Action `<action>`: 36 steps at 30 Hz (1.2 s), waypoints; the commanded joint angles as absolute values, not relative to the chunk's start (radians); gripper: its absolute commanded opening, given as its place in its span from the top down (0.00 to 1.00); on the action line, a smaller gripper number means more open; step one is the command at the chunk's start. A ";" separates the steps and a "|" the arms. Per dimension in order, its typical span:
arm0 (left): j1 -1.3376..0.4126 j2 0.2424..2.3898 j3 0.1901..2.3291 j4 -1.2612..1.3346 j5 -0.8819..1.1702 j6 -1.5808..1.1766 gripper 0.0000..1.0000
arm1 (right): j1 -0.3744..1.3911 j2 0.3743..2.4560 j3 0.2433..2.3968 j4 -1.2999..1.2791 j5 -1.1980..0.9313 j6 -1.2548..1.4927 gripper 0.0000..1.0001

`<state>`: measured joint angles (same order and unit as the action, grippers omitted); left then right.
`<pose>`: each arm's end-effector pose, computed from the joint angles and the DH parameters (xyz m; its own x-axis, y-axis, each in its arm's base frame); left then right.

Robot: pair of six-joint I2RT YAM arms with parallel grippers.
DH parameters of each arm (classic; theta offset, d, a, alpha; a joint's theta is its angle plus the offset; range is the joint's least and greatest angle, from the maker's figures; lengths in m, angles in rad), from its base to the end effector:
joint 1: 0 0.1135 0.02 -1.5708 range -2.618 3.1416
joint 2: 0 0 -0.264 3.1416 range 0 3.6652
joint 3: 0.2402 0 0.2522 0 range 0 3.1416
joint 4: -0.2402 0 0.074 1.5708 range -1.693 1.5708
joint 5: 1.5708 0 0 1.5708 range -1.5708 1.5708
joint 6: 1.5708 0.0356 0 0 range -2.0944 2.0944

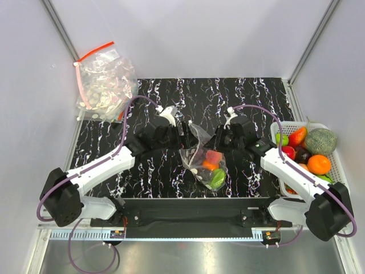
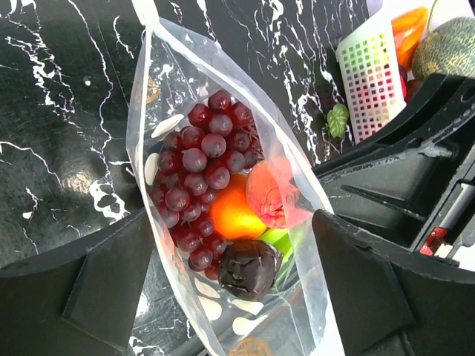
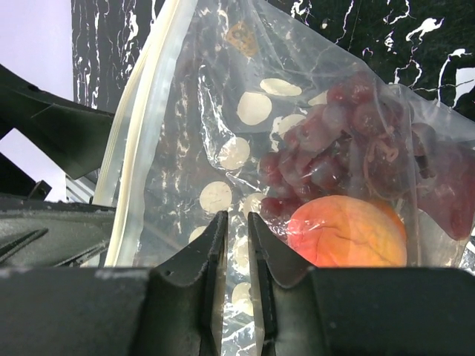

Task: Place the food in the zip-top bag and seal the zipper
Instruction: Adjust the zipper food storage bag at the center of the board.

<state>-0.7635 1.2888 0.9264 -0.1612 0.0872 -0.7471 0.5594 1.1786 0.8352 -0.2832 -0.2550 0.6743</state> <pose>0.2086 -0.2039 0.2816 -0.7701 -0.1999 -0.6058 0.2999 0.7247 -0.6204 0.2137 0.1444 0.2679 -0.8170 0.2013 -0.5404 -0.2261 0.7503 0.6213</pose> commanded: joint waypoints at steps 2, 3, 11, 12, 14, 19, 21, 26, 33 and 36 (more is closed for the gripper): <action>-0.744 1.250 0.905 -0.061 0.107 -0.790 0.08 | 0.568 1.178 0.831 -0.238 -0.262 0.660 0.77; -0.742 1.243 0.899 -0.055 0.107 -0.796 0.08 | 0.568 1.180 0.831 -0.238 -0.261 0.657 0.77; -0.722 1.157 0.867 -0.067 0.044 -0.818 0.35 | 0.568 1.167 0.825 -0.247 -0.256 0.653 0.78; -0.723 1.164 0.876 -0.077 0.064 -0.810 0.35 | 0.569 1.167 0.825 -0.245 -0.256 0.653 0.78; -0.721 1.198 0.903 -0.090 0.096 -0.799 0.30 | 0.568 1.167 0.825 -0.244 -0.256 0.655 0.78; -0.721 1.267 0.931 -0.097 0.140 -0.793 0.13 | 0.568 1.169 0.830 -0.244 -0.261 0.655 0.79; -0.721 1.292 0.951 -0.153 0.121 -0.781 0.12 | 0.568 1.166 0.831 -0.244 -0.259 0.653 0.79; -0.721 1.255 0.966 -0.260 0.005 -0.744 0.09 | 0.568 1.169 0.834 -0.247 -0.259 0.650 0.79; -0.723 1.187 1.071 -0.508 -0.173 -0.657 0.07 | 0.568 1.192 0.824 -0.224 -0.290 0.640 0.79; -0.716 1.160 1.069 -0.574 -0.256 -0.658 0.04 | 0.568 1.207 0.821 -0.218 -0.296 0.634 0.79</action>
<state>-0.7242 1.2068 1.0306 -0.4644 -0.1238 -0.6937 0.5598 1.1896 0.8291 -0.2680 -0.2729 0.6579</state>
